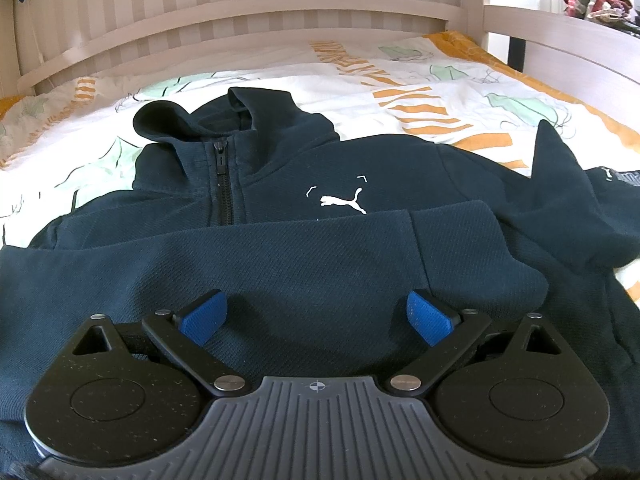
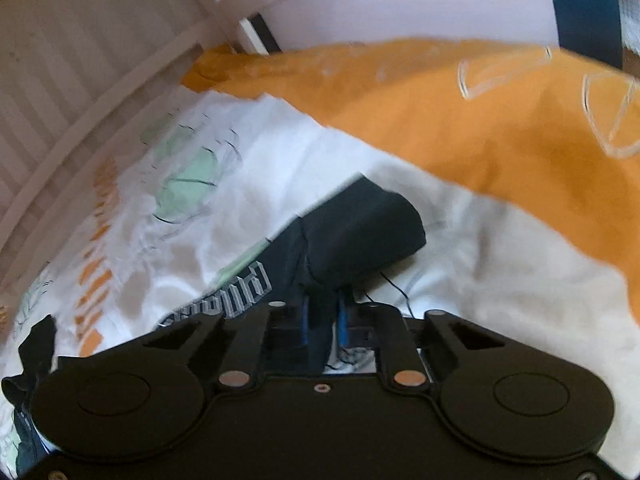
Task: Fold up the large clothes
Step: 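Grasp the cuff of the PUMA-printed sleeve with the right gripper, then fold the held sleeve across the hoodie body and open the right gripper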
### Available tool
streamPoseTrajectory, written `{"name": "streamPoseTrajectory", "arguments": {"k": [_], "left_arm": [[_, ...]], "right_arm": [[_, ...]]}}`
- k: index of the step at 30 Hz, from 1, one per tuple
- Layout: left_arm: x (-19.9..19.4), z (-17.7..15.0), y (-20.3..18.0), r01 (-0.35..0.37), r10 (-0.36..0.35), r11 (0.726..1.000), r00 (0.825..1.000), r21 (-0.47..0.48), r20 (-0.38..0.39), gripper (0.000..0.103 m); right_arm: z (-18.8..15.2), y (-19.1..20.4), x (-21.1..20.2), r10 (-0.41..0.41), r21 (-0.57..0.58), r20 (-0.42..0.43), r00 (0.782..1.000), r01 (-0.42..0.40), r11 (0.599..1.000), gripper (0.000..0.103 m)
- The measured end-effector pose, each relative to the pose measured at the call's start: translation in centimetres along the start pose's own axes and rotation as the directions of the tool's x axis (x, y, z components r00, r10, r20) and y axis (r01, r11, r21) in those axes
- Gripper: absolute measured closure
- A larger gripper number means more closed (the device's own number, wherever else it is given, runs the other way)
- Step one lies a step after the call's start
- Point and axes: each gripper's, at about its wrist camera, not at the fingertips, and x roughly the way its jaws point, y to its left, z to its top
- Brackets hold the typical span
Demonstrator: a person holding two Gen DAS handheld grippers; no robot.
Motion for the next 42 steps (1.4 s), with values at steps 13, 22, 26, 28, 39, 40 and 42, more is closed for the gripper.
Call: {"name": "streamPoseTrajectory", "arguments": {"k": [13,22,26,28,39,40,42], "left_arm": [[-3.9,1.5,7.0,0.077,-0.093,0.973,0.994,-0.216,-0.063,0.007],[-8.2,0.6,15.9,0.054,-0.066,0.956,0.997,-0.288,-0.033,0.007],[-9.6,-0.4,19.2,0.047,-0.055,0.938,0.998,-0.342,-0.015,0.007],[-10.2,-0.9,20.6,0.042,-0.048,0.932,0.999,-0.360,-0.007,0.007],[-11.2,-3.5,25.2,0.034,-0.043,0.910,0.999,-0.414,-0.014,0.007],[-11.1,-3.6,25.3,0.037,-0.048,0.909,0.999,-0.415,-0.016,0.007],[-10.9,-3.7,25.3,0.044,-0.057,0.909,0.998,-0.415,-0.018,0.006]], "right_arm": [[3.3,13.5,-10.6,0.229,-0.285,0.143,0.963,-0.181,0.941,0.086],[-2.4,27.3,-15.4,0.471,-0.458,0.029,0.882,-0.407,0.790,0.086],[-7.6,32.7,-14.9,0.521,-0.528,-0.057,0.852,-0.469,0.708,0.086],[-10.6,35.0,-14.0,0.529,-0.544,-0.114,0.841,-0.498,0.675,0.086],[-26.1,40.0,-8.4,0.412,-0.631,-0.333,0.848,-0.525,0.571,0.083],[-26.9,39.7,-8.0,0.397,-0.644,-0.343,0.851,-0.521,0.561,0.077],[-28.2,39.8,-7.6,0.369,-0.659,-0.364,0.855,-0.517,0.546,0.073]]}}
